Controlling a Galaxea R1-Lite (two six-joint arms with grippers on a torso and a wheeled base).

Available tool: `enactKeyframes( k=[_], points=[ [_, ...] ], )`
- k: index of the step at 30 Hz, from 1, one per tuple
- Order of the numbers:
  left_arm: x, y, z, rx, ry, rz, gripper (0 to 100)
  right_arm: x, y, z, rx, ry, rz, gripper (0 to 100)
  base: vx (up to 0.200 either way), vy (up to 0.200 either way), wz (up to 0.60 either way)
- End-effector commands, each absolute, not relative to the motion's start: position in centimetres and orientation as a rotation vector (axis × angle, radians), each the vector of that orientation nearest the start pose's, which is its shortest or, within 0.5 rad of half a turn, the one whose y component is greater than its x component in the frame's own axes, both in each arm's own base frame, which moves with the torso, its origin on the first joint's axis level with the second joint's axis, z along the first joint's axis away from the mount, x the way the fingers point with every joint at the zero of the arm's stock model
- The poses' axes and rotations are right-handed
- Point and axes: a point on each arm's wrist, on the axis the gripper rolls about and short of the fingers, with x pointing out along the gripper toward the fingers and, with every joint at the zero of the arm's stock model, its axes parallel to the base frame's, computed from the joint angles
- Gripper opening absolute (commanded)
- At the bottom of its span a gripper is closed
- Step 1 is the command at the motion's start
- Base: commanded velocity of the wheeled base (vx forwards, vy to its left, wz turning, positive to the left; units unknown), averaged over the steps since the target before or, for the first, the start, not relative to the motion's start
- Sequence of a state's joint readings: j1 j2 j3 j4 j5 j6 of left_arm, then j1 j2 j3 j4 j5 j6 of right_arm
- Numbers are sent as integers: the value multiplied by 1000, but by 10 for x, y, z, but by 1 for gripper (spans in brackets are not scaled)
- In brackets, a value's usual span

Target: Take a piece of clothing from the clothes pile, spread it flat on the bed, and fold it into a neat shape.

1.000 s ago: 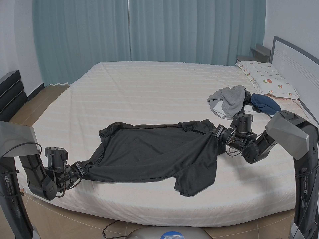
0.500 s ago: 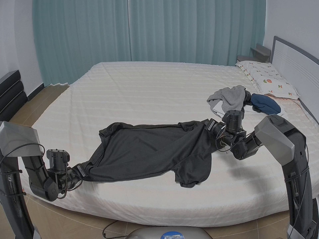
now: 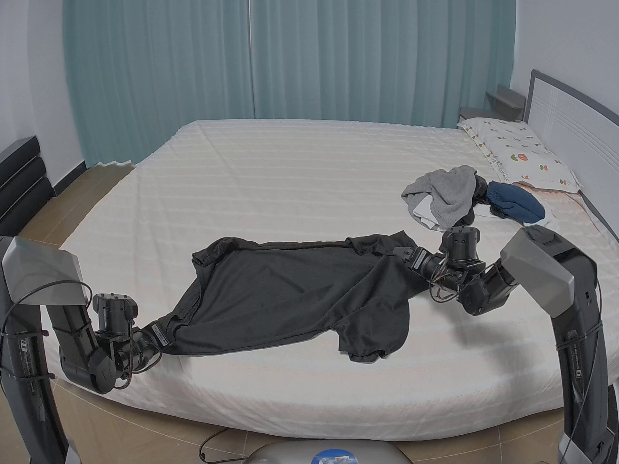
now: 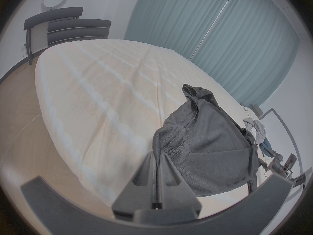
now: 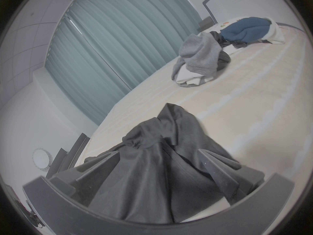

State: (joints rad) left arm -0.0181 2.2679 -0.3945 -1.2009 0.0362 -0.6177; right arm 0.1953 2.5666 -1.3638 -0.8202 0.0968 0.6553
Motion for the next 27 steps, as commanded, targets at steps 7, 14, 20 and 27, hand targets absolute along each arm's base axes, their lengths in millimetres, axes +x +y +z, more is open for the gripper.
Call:
enactKeyframes(
  k=[7, 14, 20, 27],
  points=[
    [292, -5, -24, -576, 650, 225, 0, 374, 93, 14, 747, 736, 232, 100, 0, 0, 0],
    [292, -5, -25, -576, 652, 225, 0, 352, 117, -14, 714, 872, 253, 100, 0, 0, 0],
    [292, -5, -25, -576, 653, 226, 0, 348, 130, -19, 698, 899, 279, 100, 0, 0, 0],
    [291, -5, -25, -575, 655, 226, 0, 345, 125, -16, 696, 930, 244, 0, 0, 0, 0]
  ],
)
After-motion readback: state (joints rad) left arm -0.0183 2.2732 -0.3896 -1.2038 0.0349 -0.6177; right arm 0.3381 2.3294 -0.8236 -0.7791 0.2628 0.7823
